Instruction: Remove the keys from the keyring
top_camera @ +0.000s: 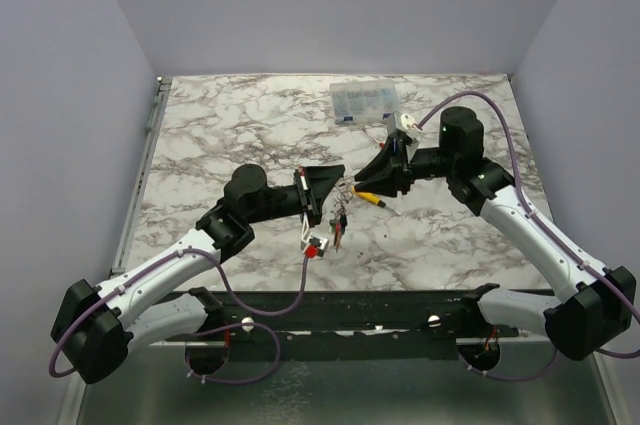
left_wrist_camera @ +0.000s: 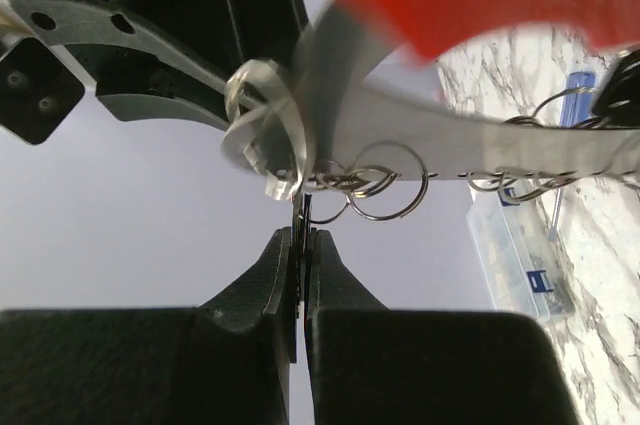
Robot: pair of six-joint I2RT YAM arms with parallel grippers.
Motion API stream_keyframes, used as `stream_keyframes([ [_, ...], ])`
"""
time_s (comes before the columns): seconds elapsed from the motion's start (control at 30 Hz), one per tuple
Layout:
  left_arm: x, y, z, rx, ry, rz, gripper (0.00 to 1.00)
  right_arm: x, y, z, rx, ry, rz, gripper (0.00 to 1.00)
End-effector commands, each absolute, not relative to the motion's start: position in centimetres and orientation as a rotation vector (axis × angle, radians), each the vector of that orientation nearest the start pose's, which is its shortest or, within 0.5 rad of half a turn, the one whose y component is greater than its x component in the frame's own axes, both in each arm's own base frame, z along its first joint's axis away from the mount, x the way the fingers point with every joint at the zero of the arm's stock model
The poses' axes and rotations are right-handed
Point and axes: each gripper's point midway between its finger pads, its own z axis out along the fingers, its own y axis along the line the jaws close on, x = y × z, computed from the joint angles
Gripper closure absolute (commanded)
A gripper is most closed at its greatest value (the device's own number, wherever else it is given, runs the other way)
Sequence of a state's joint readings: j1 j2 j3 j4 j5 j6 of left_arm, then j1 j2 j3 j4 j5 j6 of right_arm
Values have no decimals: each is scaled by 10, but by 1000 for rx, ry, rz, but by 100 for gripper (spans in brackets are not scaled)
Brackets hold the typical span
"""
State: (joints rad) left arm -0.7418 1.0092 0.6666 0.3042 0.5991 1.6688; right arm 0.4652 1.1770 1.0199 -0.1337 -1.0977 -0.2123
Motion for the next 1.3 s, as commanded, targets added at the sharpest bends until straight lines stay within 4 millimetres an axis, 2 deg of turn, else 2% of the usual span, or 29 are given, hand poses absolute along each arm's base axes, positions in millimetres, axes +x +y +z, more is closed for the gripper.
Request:
stream_keyframes([
  [0.0,224,-306,321,1572,56,227,100,204,278,309,-1347,1246,1204,67],
  [0.23,223,-307,321,1573,50,226,100,198,282,309,-1367,1236,1223,65],
  [0.57,227,-310,320,1580,52,230,100,209,280,284,-1368,1338,1179,62],
  [0.93,231,-312,322,1577,65,232,100,203,281,278,-1397,1320,1194,64],
  [1.17,233,-315,326,1571,56,235,100,206,284,276,-1397,1320,1196,68],
  [1.2,233,-315,327,1570,55,235,100,208,285,276,-1393,1324,1195,70],
  [1.27,234,-315,328,1569,55,240,100,210,285,276,-1387,1338,1194,82],
])
